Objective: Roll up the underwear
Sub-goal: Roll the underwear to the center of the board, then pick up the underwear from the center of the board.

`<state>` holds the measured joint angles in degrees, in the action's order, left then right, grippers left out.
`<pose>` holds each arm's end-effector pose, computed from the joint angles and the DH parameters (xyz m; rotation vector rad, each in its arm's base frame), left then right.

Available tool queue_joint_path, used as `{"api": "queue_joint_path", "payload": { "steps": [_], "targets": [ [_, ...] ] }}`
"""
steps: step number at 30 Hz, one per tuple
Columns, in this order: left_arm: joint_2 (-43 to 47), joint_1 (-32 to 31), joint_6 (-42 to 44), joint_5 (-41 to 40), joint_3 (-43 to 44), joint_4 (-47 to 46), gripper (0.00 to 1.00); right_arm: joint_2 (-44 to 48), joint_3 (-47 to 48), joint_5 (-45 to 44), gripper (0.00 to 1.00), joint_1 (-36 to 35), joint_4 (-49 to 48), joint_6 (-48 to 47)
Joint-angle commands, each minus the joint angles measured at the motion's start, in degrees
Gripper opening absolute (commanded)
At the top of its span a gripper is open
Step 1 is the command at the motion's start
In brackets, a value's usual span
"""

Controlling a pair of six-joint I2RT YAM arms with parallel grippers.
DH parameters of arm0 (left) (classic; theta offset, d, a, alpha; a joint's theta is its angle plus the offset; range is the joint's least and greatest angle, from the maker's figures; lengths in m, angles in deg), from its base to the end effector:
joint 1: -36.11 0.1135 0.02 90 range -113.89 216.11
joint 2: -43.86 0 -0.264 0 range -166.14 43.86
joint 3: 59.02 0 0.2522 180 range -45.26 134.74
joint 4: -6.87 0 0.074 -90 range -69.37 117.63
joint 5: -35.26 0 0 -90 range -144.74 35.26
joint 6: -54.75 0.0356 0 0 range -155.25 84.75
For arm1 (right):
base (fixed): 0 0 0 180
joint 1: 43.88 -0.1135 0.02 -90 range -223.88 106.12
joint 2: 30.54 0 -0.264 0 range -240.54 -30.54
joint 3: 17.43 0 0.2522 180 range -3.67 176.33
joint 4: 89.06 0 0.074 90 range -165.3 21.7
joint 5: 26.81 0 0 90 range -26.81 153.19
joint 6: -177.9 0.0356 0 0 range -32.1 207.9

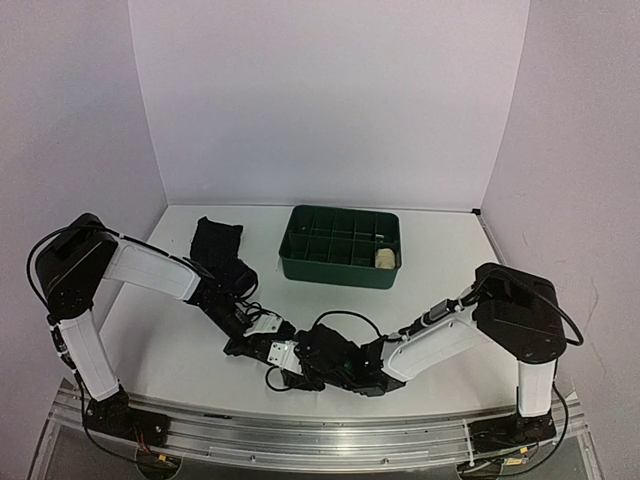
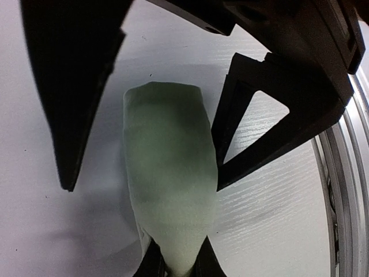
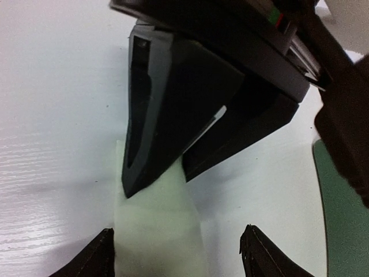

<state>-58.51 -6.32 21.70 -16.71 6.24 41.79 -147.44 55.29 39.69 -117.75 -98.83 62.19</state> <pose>0.2134 -0.2248 0.1221 2.0971 1.5913 -0.8461 0.1271 0.3883 0.1129 -1.4575 1.5341 0.0530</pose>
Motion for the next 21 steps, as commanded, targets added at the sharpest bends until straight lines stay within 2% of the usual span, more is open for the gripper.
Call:
{"api": "queue_joint_path", "payload": {
  "steps": [1,7,12,14,17,19,20,21],
  "targets": [
    [-2.1,0.1,-0.2,0.0,2.1,3.6,0.0,-1.3,2.8,-2.1,0.71,0.2,-1.6,-3.1],
    [-2.3,0.1,-0.3,0.2,2.8,4.2,0.0,-5.1,6.3,0.8,0.58,0.2,8.0,2.1],
    [-2.5,0.1,0.5,0.8,3.1,5.2,0.0,-8.7,9.1,0.5,0.37,0.2,14.9,8.6],
    [-2.4,0.1,0.7,1.1,3.3,5.6,0.0,-8.8,9.2,-0.1,0.25,0.2,16.7,10.1],
    [-2.2,0.1,0.7,1.9,3.9,6.3,0.01,-7.9,9.1,-0.5,0.13,0.3,20.7,12.7],
    [-1.8,0.6,0.5,2.8,4.5,7.1,0.1,-6.6,8.9,-0.5,0.05,0.3,23.3,15.2],
    [-1.5,1.0,0.2,3.2,4.9,7.5,0.18,-6.1,8.8,-0.5,0.01,0.3,24.9,16.6],
    [-1.1,1.8,-0.1,3.8,5.6,8.2,0.31,-5.5,8.8,-0.5,0.0,0.3,27.2,18.6]
  ]
}}
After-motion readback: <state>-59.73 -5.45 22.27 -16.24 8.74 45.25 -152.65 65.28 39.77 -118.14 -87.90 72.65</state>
